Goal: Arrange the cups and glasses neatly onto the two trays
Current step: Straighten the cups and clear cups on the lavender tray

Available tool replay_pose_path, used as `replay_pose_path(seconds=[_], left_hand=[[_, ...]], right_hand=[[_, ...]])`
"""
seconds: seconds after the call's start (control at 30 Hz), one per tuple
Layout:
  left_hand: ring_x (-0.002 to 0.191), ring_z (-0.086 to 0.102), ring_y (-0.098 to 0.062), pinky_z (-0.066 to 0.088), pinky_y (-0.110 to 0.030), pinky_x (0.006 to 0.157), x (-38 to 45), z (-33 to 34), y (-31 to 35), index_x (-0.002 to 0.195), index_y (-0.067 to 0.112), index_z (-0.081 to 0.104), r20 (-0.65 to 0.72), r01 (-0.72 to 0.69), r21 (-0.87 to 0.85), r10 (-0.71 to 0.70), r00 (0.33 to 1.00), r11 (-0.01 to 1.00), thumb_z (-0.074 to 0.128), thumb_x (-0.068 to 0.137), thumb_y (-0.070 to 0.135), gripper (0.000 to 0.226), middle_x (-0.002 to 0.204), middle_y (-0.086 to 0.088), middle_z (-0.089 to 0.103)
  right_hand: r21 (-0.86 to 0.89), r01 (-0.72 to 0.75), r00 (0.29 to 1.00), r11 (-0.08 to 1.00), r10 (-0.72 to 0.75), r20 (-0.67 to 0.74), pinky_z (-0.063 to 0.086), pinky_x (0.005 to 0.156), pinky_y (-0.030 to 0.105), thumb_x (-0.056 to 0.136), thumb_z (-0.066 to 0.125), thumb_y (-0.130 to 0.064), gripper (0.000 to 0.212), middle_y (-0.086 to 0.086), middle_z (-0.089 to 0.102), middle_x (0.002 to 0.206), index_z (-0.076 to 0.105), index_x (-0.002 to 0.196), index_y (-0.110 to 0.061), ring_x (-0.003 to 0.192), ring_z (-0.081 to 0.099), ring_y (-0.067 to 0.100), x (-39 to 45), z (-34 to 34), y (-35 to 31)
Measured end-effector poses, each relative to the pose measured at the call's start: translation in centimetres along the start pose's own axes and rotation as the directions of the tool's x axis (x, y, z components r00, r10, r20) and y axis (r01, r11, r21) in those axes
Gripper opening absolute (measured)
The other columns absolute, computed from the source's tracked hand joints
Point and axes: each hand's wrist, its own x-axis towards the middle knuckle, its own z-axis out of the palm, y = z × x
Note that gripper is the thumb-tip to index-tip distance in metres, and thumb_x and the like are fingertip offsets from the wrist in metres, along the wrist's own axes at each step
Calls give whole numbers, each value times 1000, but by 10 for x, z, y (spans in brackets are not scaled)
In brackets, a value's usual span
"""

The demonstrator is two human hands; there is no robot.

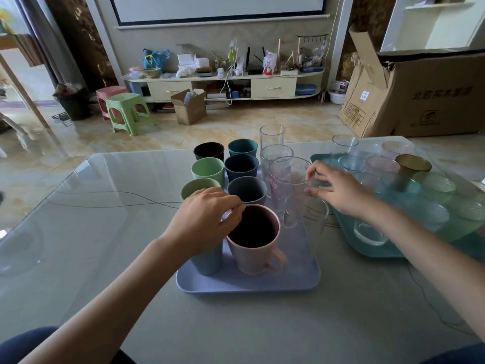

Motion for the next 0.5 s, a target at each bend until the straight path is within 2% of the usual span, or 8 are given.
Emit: replay_pose_path(seconds=[0.07,0.13,0.23,0.37,0.5], left_hand=[[73,60,-21,49,-30,65,3,5,-3,80,16,68,27,17,-7,-16,999,1000,40,90,38,36,73,2,67],[89,64,-19,51,-32,77,4,9,-5,91,19,71,69,27,-24,-26,997,999,38,90,40,39,90,4,72],[115,59,-15,43,-33,99,4,13,-8,113,24,68,128,55,-47,-49,991,997,29,88,49,52,118,5,68],[125,52,-11,36,-31,107,5,14,-8,121,24,63,163,81,-69,-69,984,994,24,86,54,60,126,6,63],[128,48,-9,34,-33,110,4,14,-9,125,26,60,195,88,-66,-73,978,994,19,85,57,65,130,8,59]], right_hand=[[44,24,1000,999,-23,-12,44,89,25,84,66,-20,30,8,51,138,40,81,-35,124,52,21,-1,1,-2],[59,31,999,998,-30,-20,42,85,18,83,67,-19,31,8,51,137,40,80,-34,120,52,15,-1,1,-2],[70,38,999,997,-36,-22,39,73,4,82,68,-19,26,10,50,133,43,82,-28,110,48,5,-4,1,0],[118,42,999,992,-39,-32,42,79,8,80,70,-19,29,8,51,128,44,78,-32,107,51,4,-11,0,-1],[126,37,999,991,-32,-39,44,72,5,79,72,-17,24,3,52,117,49,85,-23,104,53,6,-14,1,-3]])
